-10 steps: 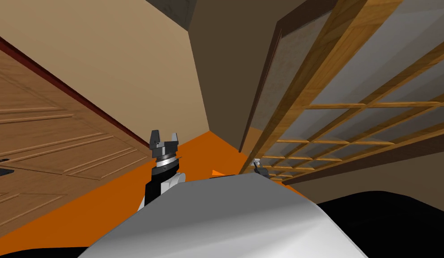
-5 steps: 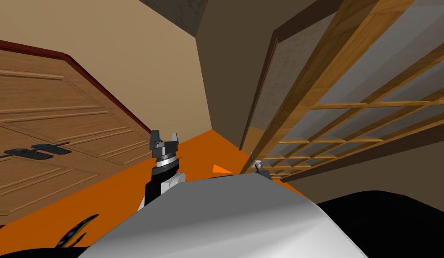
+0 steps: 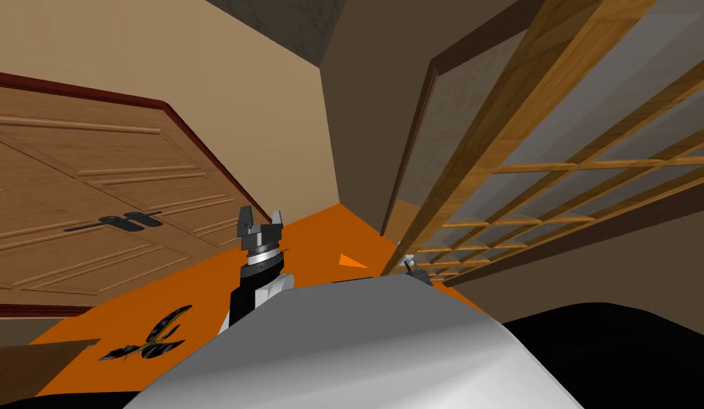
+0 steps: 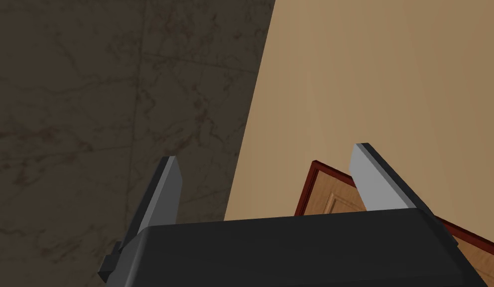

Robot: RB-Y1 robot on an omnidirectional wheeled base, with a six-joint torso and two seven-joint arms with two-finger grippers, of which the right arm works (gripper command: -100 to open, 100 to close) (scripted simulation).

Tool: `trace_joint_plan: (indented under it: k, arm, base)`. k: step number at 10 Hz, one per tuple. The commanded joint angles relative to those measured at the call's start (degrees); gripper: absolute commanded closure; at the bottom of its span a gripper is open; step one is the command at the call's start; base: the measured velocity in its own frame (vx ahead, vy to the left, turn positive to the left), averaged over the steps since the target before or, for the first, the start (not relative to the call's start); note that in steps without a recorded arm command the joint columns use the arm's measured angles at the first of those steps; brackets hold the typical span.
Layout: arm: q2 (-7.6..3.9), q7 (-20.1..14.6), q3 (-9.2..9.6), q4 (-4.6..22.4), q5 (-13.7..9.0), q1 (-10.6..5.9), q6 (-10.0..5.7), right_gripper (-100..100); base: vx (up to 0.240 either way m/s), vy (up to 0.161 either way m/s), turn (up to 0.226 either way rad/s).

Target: Pull the door open

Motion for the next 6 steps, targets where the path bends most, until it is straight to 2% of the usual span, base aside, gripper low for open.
trace_joint_plan:
  k: [1,6]
  arm:
    - [-0.23,-0.7,0.6,0.6,0.3,-0.15,-0.75,100]
    - [-1.06,-2.4,1.9,2.7,0.9,-0.97,-2.64,100]
  base:
    - [-0.211,-0.036,0.147]
    - [-0.197,-0.041,0.116]
